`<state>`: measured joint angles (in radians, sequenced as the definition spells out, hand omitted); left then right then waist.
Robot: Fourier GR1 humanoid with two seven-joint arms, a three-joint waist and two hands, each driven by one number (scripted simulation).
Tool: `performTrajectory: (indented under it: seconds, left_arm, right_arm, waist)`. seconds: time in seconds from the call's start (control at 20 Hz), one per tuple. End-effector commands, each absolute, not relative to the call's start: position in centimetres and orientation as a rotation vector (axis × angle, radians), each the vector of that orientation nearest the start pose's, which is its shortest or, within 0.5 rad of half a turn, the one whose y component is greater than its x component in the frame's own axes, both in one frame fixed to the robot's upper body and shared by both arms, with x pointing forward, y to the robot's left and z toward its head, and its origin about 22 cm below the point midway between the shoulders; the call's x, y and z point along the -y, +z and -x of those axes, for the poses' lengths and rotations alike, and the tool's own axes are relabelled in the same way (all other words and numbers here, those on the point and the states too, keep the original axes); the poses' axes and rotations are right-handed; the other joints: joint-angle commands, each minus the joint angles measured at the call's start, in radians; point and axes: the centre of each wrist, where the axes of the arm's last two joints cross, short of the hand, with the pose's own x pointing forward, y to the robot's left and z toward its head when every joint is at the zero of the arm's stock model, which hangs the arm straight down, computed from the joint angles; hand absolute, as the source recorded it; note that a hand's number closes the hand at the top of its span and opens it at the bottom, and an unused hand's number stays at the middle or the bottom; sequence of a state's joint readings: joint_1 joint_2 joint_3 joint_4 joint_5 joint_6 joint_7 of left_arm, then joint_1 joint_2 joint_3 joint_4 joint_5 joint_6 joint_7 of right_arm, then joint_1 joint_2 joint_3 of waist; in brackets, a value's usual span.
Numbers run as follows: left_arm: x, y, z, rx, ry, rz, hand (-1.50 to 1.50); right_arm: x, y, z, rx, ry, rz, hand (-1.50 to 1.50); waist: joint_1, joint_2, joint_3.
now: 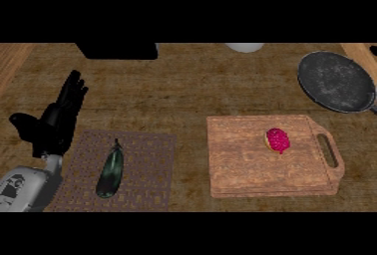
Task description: Pick the cupcake from the cutting board and place it in the pan
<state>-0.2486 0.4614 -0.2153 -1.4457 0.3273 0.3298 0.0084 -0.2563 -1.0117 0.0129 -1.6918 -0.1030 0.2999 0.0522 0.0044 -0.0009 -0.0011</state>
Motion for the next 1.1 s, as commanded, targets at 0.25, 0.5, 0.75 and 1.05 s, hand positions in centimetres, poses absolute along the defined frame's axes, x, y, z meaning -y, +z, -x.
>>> performTrajectory:
  seconds: [0.25, 0.5, 0.75, 1.05]
  left_arm:
    - [-27.2, 4.0, -29.6, 1.612, -0.06, -0.208, 0.0]
    - [-28.1, 4.9, -29.1, 1.6, -0.036, -0.226, 0.0]
    - [-25.9, 5.4, -30.7, 1.636, -0.04, -0.197, 0.0]
    - [-27.1, 5.2, -29.6, 1.612, -0.047, -0.194, 0.0]
  right_arm:
    - [30.5, 21.0, -27.6, 1.583, 1.108, 0.317, -1.5]
    - [30.7, 19.3, -28.1, 1.463, 1.123, 0.403, -1.5]
    - [29.0, 18.3, -28.0, 1.413, 1.086, 0.422, -1.5]
    - [31.3, 16.2, -28.6, 1.309, 1.097, 0.49, -1.5]
  waist:
    - [-0.001, 0.001, 0.001]
    - [0.001, 0.001, 0.001]
    - [-0.004, 0.001, 0.001]
    - [-0.004, 0.0, 0.001]
